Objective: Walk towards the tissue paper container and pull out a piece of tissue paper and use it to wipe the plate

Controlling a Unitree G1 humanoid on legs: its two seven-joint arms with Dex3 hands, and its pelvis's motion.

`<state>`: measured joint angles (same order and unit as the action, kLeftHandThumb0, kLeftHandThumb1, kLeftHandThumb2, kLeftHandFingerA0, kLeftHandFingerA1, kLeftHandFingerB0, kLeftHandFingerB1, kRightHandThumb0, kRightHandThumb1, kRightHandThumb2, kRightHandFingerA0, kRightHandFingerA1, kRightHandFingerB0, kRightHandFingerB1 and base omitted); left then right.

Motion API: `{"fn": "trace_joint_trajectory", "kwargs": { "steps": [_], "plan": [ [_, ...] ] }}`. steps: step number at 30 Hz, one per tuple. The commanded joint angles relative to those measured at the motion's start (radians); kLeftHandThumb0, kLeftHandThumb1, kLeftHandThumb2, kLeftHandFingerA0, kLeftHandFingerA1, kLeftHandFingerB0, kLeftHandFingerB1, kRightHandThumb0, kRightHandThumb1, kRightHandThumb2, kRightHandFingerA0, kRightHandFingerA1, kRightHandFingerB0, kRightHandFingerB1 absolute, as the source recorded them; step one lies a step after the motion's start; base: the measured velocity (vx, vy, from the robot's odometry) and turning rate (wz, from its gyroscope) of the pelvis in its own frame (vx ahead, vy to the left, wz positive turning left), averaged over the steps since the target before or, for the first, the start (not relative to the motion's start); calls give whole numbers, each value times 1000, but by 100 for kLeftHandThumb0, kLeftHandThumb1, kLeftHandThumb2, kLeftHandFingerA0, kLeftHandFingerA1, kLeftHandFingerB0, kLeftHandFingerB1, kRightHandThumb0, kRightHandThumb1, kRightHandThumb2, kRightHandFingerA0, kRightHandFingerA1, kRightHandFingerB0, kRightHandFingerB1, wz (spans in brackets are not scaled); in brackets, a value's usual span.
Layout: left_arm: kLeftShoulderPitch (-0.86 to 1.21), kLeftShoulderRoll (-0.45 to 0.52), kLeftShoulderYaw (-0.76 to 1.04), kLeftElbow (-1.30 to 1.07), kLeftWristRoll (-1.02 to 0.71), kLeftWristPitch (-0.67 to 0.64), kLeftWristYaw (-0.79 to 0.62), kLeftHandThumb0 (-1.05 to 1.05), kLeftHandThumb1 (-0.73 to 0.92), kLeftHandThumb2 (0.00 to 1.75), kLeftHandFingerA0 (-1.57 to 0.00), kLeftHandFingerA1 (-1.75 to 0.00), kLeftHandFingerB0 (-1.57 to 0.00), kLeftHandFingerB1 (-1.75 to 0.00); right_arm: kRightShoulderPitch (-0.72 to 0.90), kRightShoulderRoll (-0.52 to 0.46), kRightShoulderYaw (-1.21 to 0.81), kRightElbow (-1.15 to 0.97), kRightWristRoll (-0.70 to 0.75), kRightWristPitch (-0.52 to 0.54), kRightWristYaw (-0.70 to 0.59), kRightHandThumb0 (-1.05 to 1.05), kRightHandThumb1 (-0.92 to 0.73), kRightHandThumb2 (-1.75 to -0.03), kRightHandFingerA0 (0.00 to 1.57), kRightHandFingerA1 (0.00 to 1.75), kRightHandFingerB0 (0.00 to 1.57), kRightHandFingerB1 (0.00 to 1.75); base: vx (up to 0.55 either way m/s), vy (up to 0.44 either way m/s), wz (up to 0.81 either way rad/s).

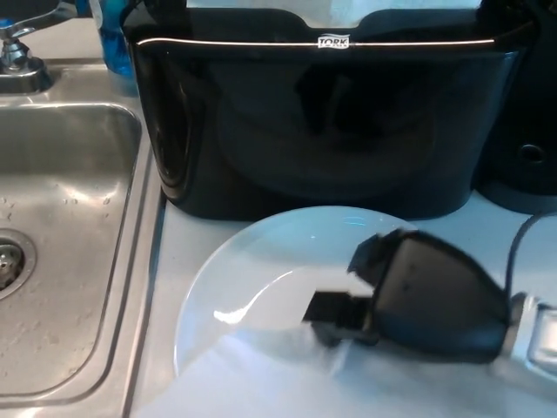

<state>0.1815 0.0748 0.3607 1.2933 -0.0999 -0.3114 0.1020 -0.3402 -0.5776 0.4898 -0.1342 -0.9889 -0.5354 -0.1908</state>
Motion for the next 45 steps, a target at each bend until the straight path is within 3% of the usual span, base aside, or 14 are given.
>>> {"fn": "trace_joint_trajectory", "kwargs": {
  "steps": [1, 4, 5, 6, 9, 13, 16, 22, 23, 25, 28, 31, 32, 45],
  "plan": [
    [-4, 4, 3, 3, -6, -56, -1, -1, 79, 75, -76, -96, -65, -73, -22, -32, -37, 82, -23, -19, -14, -30, -52, -113, 132, 142, 88, 102, 0, 0, 0],
    [-11, 2, 9, 6, -12, -55, -10, 4, 78, 78, -75, -94, -65, -72, -31, -28, -50, 96, -21, -12, -8, -31, -53, -113, 132, 142, 88, 100, 0, 0, 0],
    [-14, 1, 11, 6, -14, -51, -8, 5, 77, 80, -76, -96, -65, -72, -37, -30, -50, 100, -40, -9, -21, -23, -54, -106, 110, 175, 88, 105, 0, 0, 0],
    [-13, 1, 3, 6, -2, -58, 2, 3, 77, 78, -78, -95, -66, -73, -43, -31, -52, 105, -51, -6, -22, -30, -54, -112, 131, 141, 87, 96, 0, 0, 0],
    [-7, 0, -6, -2, 5, -63, 10, 6, 77, 88, -77, -96, -66, -73, -50, -37, -53, 115, -57, 6, 8, -23, -52, -110, 108, 175, 86, 105, 0, 0, 0],
    [-5, 4, -12, -1, 9, -63, 13, 7, 77, 84, -76, -94, -65, -73, -54, -42, -54, 160, -79, -3, -43, -31, -51, -115, 136, 145, 86, 96, 0, 0, 0],
    [-13, 6, -8, 4, 1, -51, 6, 4, 78, 77, -75, -90, -65, -71, -46, -33, -48, 171, -74, -9, -53, -21, -53, -110, 111, 175, 87, 103, 0, 0, 0],
    [-18, 5, -14, 9, 7, -53, 15, 7, 76, 82, -76, -89, -67, -71, -36, -12, -22, 133, -98, -10, -64, -21, -50, -114, 110, 175, 84, 122, 0, 0, 0],
    [-18, 3, -17, 6, 9, -58, 18, 10, 76, 89, -78, -94, -66, -71, -33, 0, -11, 114, -105, -4, -57, -31, -54, -117, 130, 143, 86, 104, 0, 0, 0],
    [-23, -1, -23, 0, 9, -55, 26, 7, 78, 85, -77, -95, -65, -71, -27, 45, 25, 57, -121, 16, -26, -23, -55, -116, 112, 175, 84, 114, 0, 0, 0],
    [-24, -2, -23, 1, 5, -55, 23, 4, 80, 81, -76, -94, -64, -71, -28, 72, 50, 37, -120, 22, -5, -34, -48, -114, 130, 143, 85, 105, 0, 0, 0],
    [-25, -2, -19, 2, 1, -56, 16, 4, 80, 81, -76, -94, -64, -71, -32, 108, 82, 16, -115, 24, 23, -34, -48, -114, 130, 143, 85, 105, 0, 0, 0],
    [-23, -1, -22, 2, 5, -58, 23, 6, 80, 82, -76, -92, -64, -70, -31, 136, 104, 18, -126, 21, -2, -25, -45, -113, 110, 175, 86, 121, 0, 0, 0],
    [-12, 4, -20, -3, -2, -64, 19, 6, 80, 83, -75, -94, -64, -71, -35, 234, 184, 9, -140, 35, 26, -40, -47, -113, 134, 146, 90, 109, 0, 0, 0]
  ]
}}
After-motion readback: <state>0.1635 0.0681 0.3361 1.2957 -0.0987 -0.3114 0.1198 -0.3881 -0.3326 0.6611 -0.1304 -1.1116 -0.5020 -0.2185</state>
